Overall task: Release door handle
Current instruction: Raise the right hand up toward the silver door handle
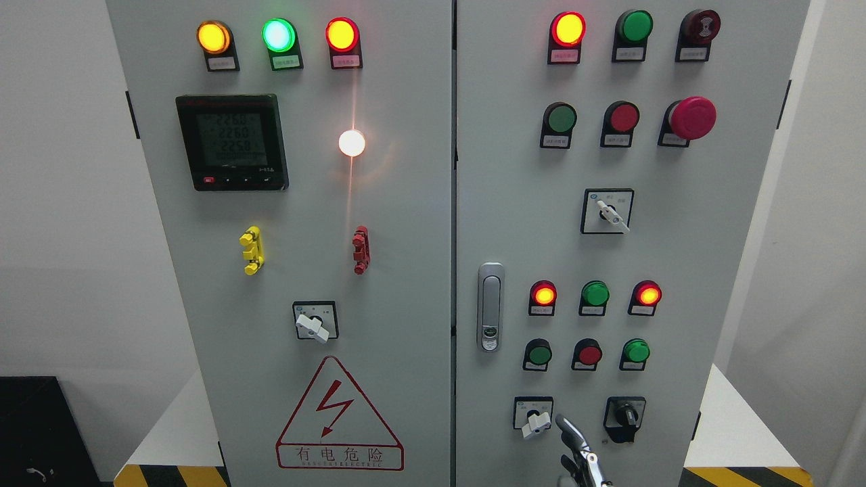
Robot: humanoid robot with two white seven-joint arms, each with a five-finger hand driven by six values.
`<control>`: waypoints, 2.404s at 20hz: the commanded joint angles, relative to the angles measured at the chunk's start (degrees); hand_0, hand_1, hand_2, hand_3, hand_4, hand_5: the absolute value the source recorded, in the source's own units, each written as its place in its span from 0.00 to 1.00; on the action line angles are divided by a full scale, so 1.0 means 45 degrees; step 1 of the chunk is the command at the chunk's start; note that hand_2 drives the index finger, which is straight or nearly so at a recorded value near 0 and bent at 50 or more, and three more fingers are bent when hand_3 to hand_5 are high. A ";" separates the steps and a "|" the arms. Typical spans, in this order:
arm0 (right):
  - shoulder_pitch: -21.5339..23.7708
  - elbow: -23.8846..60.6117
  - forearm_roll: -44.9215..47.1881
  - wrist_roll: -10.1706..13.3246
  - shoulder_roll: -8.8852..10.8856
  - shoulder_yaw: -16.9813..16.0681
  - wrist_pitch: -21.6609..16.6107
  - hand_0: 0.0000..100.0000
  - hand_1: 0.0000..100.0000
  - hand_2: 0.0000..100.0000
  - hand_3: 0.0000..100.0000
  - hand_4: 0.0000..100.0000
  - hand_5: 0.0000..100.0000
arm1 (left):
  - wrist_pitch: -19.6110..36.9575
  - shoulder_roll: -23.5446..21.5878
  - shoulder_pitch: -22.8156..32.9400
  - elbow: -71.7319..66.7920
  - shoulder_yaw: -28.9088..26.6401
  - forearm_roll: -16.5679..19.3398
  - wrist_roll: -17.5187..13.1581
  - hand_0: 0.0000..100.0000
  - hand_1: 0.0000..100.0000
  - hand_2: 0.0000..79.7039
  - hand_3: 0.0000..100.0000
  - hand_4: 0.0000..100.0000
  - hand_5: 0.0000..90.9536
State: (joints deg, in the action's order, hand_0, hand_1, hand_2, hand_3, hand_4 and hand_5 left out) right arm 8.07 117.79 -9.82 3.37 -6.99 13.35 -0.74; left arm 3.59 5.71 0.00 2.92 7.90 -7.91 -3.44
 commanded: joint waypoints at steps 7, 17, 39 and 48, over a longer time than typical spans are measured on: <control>0.0101 0.0347 -0.0142 -0.0026 -0.0008 0.0139 -0.0070 0.37 0.07 0.00 0.05 0.02 0.00 | 0.0002 0.0000 0.0254 -0.0003 0.0003 0.0000 0.0003 0.12 0.56 0.00 0.00 0.00 0.00; -0.0134 0.0347 -0.4358 0.0091 -0.0008 0.0373 -0.0089 0.41 0.26 0.00 0.70 0.76 0.78 | 0.0002 0.0000 0.0254 -0.0003 0.0003 0.0000 0.0003 0.12 0.56 0.00 0.00 0.00 0.00; -0.2983 -0.1995 -1.3538 0.1322 -0.0086 0.1838 0.2235 0.47 0.28 0.01 1.00 1.00 1.00 | 0.0002 0.0000 0.0254 -0.0003 0.0003 0.0000 0.0003 0.12 0.56 0.00 0.00 0.00 0.00; -0.3804 -0.3089 -1.5883 0.1322 -0.0086 0.1819 0.3015 0.48 0.27 0.00 1.00 1.00 1.00 | 0.0002 0.0000 0.0254 -0.0003 0.0003 0.0000 0.0003 0.12 0.56 0.00 0.00 0.00 0.00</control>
State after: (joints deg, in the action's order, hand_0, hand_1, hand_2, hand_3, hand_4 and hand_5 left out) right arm -6.61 109.69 -75.08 9.35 -7.34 20.43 11.48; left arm 3.60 5.71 0.00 2.90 7.91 -7.92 -3.44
